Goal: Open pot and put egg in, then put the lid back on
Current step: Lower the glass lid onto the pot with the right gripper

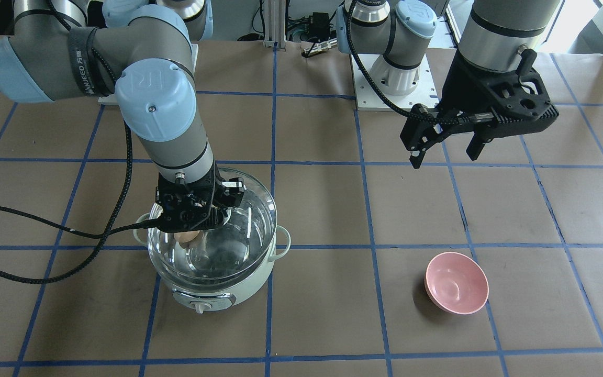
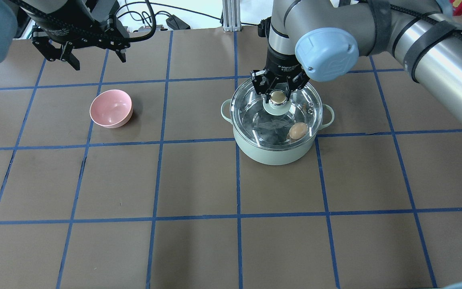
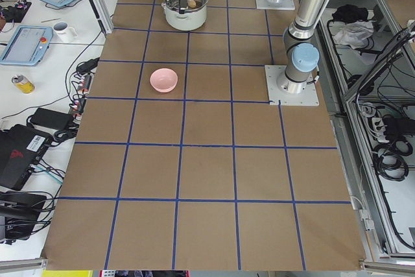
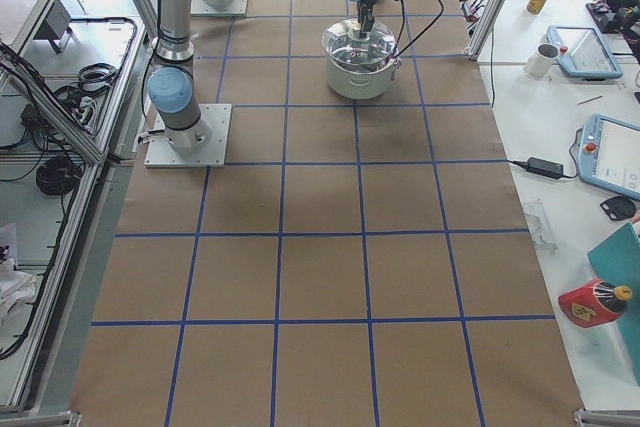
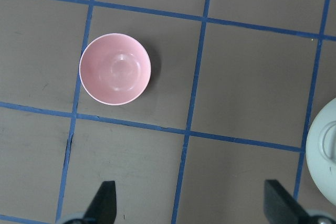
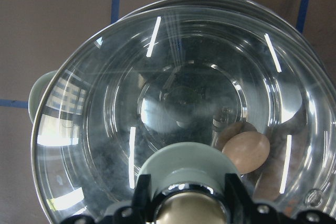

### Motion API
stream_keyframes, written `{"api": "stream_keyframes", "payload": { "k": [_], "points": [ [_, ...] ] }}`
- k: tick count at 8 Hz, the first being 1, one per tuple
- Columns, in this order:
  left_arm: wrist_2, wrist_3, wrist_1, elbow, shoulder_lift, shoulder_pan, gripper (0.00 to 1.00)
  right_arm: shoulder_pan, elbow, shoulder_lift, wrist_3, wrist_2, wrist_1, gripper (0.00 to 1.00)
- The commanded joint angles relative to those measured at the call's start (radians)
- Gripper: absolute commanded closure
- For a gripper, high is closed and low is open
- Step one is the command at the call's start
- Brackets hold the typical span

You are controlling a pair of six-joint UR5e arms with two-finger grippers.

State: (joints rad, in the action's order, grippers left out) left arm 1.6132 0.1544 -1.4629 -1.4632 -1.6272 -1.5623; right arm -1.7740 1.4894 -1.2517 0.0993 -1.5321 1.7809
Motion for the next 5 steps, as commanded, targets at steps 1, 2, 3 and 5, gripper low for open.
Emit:
{"api": "stream_keyframes", "payload": {
  "k": [1, 2, 3, 5],
  "points": [
    [-0.001, -0.032, 0.009, 0.0, -0.002, -0.001, 0.0, 0.039, 0.005, 0.001, -0.039, 0.003, 0.018, 1.0],
    [-0.001, -0.039, 0.009, 0.0, -0.002, -0.004, 0.0, 0.045, 0.006, 0.001, -0.038, 0.029, 0.018, 1.0],
    [0.001, -0.039, 0.009, 0.0, -0.002, -0.005, 0.0, 0.045, 0.006, 0.001, -0.029, 0.047, 0.018, 1.0],
    [0.002, -0.044, 0.032, 0.003, 0.0, -0.005, 0.0, 0.045, 0.009, 0.015, -0.029, 0.068, 0.018, 1.0]
  ]
}}
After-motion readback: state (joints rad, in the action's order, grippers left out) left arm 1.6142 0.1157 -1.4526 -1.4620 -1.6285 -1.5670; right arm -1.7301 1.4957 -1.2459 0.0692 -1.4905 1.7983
